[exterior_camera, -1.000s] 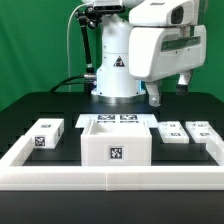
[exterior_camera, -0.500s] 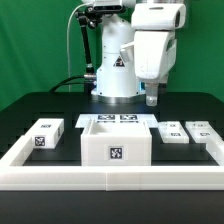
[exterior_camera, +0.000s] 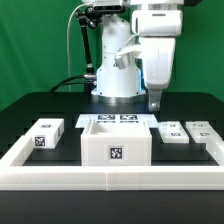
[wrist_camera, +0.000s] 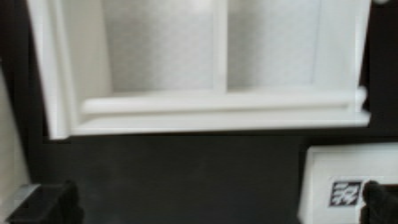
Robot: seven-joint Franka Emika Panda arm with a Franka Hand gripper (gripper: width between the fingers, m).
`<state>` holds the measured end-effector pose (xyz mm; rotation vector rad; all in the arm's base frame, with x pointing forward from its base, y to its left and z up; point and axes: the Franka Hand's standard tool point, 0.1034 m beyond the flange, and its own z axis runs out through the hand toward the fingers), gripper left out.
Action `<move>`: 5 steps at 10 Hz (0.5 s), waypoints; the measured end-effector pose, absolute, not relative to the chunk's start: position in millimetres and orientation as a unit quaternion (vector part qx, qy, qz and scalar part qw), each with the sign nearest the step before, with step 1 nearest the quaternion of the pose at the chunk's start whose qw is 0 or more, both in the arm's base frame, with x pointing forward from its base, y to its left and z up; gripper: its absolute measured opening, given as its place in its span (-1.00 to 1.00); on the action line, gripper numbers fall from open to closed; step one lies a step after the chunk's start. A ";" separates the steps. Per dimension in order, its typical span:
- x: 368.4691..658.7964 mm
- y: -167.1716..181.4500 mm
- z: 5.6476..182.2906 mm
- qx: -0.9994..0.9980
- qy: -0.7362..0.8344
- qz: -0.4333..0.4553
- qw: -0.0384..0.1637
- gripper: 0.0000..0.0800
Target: Assemble cabinet
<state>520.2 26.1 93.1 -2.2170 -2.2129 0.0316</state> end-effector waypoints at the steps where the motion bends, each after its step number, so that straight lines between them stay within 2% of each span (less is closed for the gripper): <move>1: 516.8 21.4 88.8 -0.695 -0.719 0.017 0.004 0.99; 5: 515.2 18.1 87.4 -0.697 -0.717 0.018 0.005 0.99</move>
Offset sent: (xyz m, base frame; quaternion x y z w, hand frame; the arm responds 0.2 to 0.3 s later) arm 0.0000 0.0000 0.0000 0.0000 0.0000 0.0000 1.0000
